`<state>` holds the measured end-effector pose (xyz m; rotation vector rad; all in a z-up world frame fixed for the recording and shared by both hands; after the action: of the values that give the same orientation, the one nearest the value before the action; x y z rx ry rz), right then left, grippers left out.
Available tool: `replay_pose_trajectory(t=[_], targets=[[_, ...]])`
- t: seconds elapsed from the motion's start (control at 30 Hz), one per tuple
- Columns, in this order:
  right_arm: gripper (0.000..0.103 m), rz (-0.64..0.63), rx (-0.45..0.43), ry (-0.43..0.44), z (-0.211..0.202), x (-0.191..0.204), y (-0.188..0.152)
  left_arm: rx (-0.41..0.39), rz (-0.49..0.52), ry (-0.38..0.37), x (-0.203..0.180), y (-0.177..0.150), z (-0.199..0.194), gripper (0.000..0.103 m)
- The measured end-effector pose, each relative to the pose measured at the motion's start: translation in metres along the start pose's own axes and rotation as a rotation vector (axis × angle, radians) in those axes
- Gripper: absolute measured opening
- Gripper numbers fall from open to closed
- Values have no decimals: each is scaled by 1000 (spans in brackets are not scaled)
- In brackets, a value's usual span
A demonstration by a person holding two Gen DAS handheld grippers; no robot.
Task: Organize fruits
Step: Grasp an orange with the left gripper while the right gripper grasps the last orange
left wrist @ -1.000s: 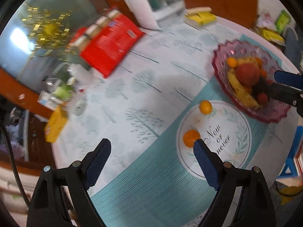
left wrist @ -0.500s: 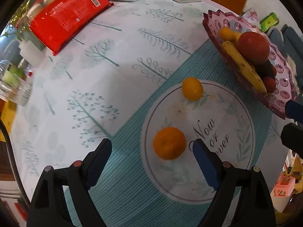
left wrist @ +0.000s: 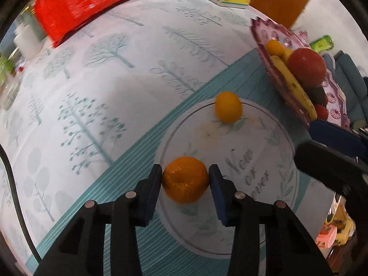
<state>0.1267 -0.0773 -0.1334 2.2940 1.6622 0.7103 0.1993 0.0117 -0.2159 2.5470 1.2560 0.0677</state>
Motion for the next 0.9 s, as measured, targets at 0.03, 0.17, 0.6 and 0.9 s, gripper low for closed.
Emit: replay_pose_trajectory(t=[0.03,0.17,0.6,0.9], targets=[[44,-5,3,-3,4,2,1,1,-19,9,7,-3,-2,40],[44,-11,20,-6,28,12,7,4,-107,48,40,-20,-12,40],[40,12,-126,-253,76,21,27,0,-247,98,91,-46,-25,40],[41,56,-148,-322,79,28,19,-8,-251,91,91,-44,-26,40]])
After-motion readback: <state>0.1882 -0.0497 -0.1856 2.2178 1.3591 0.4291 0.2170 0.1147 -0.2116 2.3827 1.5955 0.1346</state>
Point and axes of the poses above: each gripper's, at about its wrist camera, not at the fingertips, and z roughly the way its jaws point, x to its left, y to its top, the point moved 4 cm from there along z, roughly the way its jaws point, and after that the axes turned 3 degrees about y, right-handed, at the moved point
